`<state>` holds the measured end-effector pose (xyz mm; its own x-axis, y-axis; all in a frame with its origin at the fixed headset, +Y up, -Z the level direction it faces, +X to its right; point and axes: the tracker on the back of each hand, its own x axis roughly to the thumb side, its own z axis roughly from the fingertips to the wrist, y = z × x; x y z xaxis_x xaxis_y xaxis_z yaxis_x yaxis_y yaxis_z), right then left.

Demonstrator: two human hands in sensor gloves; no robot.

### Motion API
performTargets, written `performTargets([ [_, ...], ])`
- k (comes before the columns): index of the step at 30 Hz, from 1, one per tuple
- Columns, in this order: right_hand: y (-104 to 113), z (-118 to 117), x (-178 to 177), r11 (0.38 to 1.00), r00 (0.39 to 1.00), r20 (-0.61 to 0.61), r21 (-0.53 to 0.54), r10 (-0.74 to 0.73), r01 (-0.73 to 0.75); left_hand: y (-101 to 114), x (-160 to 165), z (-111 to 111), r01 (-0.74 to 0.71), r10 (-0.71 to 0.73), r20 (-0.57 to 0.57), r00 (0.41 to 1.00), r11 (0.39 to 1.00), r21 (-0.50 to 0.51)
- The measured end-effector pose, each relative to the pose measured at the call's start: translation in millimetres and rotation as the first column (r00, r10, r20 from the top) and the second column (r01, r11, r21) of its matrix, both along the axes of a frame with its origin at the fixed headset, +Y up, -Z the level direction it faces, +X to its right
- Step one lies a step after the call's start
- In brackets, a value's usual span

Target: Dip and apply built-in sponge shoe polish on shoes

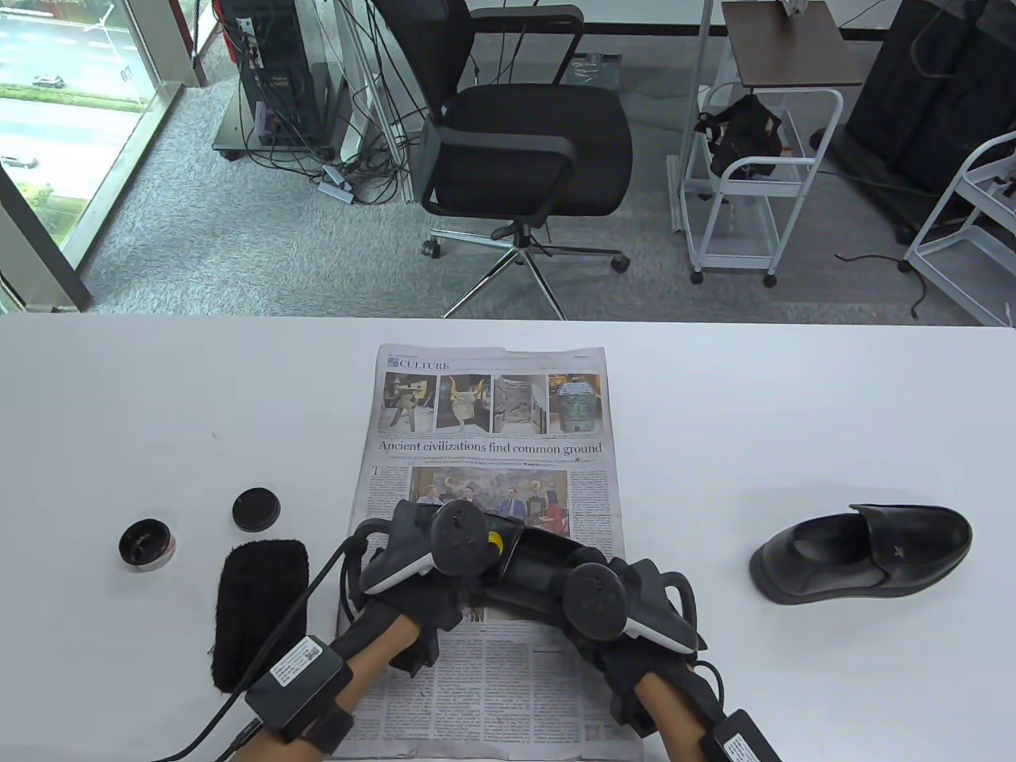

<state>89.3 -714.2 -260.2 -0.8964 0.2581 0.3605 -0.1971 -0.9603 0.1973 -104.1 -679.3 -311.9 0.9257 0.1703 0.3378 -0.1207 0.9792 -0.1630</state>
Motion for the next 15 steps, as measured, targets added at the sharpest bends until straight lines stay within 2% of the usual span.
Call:
performTargets([
  [6,-0.1,0.1,0.1,1.0,1.0,-0.002,-0.001,-0.002,0.002,-5.8,4.1,-24.5,0.067,-0.059,-0.076,0.995,0.992,0.104],
  [11,0.0,0.0,0.0,1.0,1.0,-0.002,-0.001,-0.001,0.001,-14.4,-23.5,-41.2,0.195,-0.175,-0.189,0.966,0.977,0.09],
  [15,0.0,0.0,-0.1,1.0,1.0,-0.002,-0.001,0.0,0.0,-11.1,-47.0,-43.1,0.255,-0.239,-0.222,0.945,0.966,0.043],
])
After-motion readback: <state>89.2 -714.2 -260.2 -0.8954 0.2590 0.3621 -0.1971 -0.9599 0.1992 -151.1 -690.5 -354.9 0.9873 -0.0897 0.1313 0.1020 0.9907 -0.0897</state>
